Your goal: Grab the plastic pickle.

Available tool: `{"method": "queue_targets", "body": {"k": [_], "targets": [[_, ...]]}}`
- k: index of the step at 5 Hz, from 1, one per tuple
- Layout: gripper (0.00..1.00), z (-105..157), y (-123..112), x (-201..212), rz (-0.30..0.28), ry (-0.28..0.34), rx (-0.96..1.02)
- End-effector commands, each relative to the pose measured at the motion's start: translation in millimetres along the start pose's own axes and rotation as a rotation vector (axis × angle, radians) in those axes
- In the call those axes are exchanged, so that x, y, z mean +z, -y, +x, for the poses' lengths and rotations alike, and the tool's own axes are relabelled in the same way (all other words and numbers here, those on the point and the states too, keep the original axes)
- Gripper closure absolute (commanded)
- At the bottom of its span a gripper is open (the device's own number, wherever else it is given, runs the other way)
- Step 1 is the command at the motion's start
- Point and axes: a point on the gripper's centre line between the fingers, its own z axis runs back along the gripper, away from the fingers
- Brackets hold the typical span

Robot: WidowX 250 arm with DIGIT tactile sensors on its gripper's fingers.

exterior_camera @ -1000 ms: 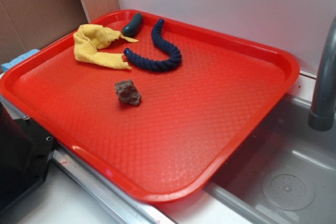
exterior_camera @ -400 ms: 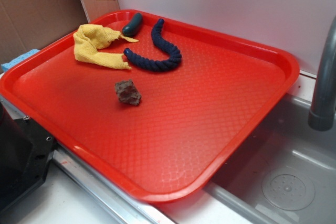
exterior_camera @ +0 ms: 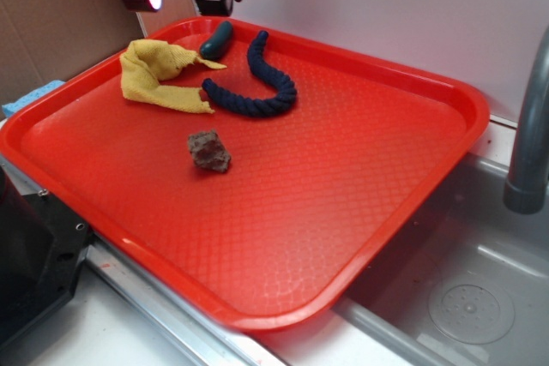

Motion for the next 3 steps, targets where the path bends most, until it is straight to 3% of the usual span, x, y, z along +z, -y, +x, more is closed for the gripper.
{"method": "queue_targets", "body": {"k": [1, 3], "targets": [[0.00, 34.3, -6.6, -37.4, 0.033, 0.073, 0.060], [0.00, 35.0, -8.6, -63.6, 0.067, 0.077, 0.061]]}}
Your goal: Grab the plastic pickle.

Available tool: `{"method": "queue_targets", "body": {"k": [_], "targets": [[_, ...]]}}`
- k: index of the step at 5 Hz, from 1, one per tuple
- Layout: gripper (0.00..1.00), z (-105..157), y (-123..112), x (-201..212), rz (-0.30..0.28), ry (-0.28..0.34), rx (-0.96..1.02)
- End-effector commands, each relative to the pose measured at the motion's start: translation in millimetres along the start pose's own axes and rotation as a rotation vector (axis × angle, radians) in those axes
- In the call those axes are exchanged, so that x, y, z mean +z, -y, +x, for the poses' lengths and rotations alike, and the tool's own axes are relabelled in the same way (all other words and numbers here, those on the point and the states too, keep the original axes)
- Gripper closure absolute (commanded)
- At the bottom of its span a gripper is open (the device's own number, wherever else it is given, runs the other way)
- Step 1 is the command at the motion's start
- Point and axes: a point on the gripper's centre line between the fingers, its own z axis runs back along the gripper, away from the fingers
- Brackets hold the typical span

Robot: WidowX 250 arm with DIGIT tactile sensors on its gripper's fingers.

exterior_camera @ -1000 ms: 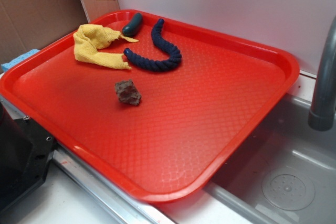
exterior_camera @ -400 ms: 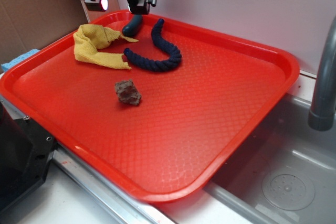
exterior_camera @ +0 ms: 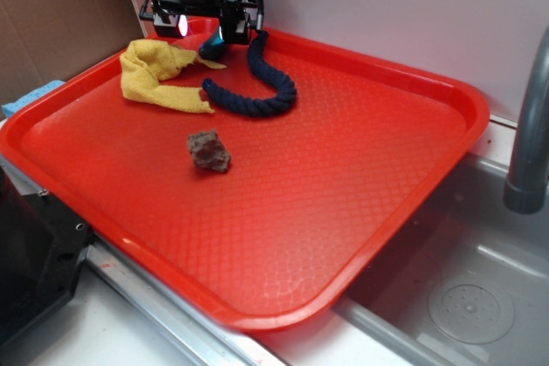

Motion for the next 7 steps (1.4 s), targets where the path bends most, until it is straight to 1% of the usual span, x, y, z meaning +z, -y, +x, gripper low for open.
{"method": "queue_targets", "body": {"k": [1, 2, 3, 4, 5, 6, 7], "targets": [[1.00, 20.2, -8.2, -3.4, -0.008, 0.062, 0.058], [1.00, 19.1, -11.3, 2.1, 0.009, 0.079, 0.078], [1.00, 22.5, -12.8, 29.2, 0.010, 0.074, 0.055], [1.00, 25.6, -8.5, 62.0, -0.025, -0.007, -0.035], [1.00, 13.5, 5.4, 99.3, -0.105, -0.083, -0.150], [1.00, -13.3, 16.8, 146.4, -0.221, -0.151, -0.279], [1.00, -37.4, 17.6, 187.1, -0.302, -0.202, -0.384]]}}
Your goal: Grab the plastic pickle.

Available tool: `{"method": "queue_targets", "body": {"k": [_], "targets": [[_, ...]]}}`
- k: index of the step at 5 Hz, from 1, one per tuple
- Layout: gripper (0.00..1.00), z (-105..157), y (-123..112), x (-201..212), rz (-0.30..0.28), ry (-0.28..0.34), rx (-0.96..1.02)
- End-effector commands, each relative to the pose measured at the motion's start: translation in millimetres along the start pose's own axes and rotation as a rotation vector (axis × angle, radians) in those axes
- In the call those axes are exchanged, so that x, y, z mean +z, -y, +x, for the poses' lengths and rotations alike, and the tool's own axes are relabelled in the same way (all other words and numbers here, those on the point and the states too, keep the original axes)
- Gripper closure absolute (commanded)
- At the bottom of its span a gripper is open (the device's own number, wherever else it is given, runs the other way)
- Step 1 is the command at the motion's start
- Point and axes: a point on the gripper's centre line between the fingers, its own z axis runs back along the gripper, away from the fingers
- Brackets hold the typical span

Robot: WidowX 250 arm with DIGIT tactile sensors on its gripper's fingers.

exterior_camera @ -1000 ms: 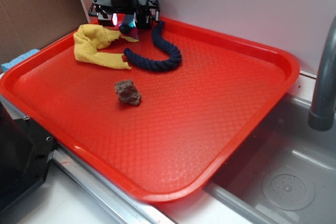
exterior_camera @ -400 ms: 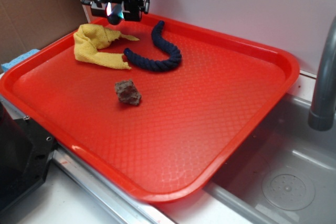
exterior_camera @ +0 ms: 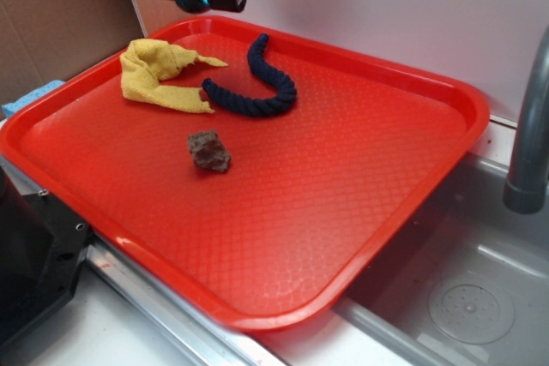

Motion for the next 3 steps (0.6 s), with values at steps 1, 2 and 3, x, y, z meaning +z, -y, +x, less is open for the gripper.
{"method": "queue_targets", "body": {"k": [1, 2, 3], "targets": [[1.00, -40.9, 7.4, 77.4, -0.153, -0.037, -0.159], [1.00, -55.8, 3.3, 85.9, -0.160, -0.046, -0.157], [1.00, -48.2, -4.5, 79.8, -0.136, -0.064, -0.149]]}}
